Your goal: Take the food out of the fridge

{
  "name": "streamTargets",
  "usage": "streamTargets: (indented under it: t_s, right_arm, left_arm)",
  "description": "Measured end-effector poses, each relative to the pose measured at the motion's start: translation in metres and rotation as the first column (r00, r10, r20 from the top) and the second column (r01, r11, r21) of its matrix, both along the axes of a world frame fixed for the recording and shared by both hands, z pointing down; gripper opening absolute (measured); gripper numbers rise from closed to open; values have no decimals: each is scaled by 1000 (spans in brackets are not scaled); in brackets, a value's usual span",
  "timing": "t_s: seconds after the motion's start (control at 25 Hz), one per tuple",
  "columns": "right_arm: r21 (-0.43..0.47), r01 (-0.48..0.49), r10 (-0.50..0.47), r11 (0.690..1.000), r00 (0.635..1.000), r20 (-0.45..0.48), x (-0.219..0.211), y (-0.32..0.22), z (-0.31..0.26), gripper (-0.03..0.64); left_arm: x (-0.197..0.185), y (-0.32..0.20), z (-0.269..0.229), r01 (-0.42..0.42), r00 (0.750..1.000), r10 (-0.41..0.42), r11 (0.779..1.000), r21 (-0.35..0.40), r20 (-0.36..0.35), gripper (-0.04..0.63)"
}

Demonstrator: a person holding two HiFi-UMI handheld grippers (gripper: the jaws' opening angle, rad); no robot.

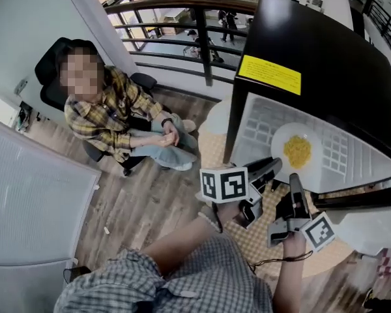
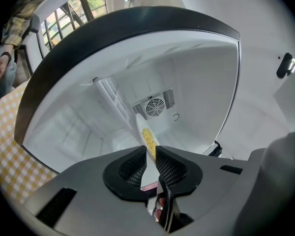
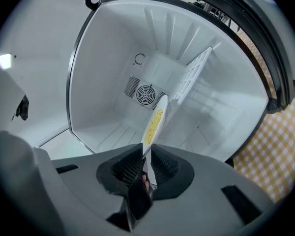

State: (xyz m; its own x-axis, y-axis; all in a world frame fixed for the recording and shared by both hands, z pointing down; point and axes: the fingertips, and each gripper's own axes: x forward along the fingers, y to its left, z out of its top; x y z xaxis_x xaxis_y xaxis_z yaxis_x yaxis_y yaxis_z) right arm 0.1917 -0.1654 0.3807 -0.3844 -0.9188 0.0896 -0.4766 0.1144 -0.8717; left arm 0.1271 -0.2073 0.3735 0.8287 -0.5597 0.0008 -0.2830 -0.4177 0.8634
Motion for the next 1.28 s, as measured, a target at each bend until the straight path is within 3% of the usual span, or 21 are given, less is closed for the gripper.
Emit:
streamTargets:
  t_s: [0.48, 0.92, 1.16, 1.28]
  right_arm:
    - [40, 120, -118, 992, 992, -46, -41, 27, -4, 50]
    - [32, 171, -169, 985, 985, -41, -58, 55, 15, 51]
    - [26, 222, -217, 975, 966, -144, -64, 77, 30, 51]
    - [16, 226, -222, 974, 966, -135, -66, 91, 38, 51]
  left_arm:
    - [-41, 38, 2, 36, 998, -37, 999, 15, 54, 63]
    - [-58, 68, 19, 24, 997, -25, 1000, 7, 77, 60]
    - [-63, 89, 34, -10, 994, 11, 1000, -4, 105, 57]
    - [-65, 100, 41, -22, 994, 24, 999, -25, 106, 58]
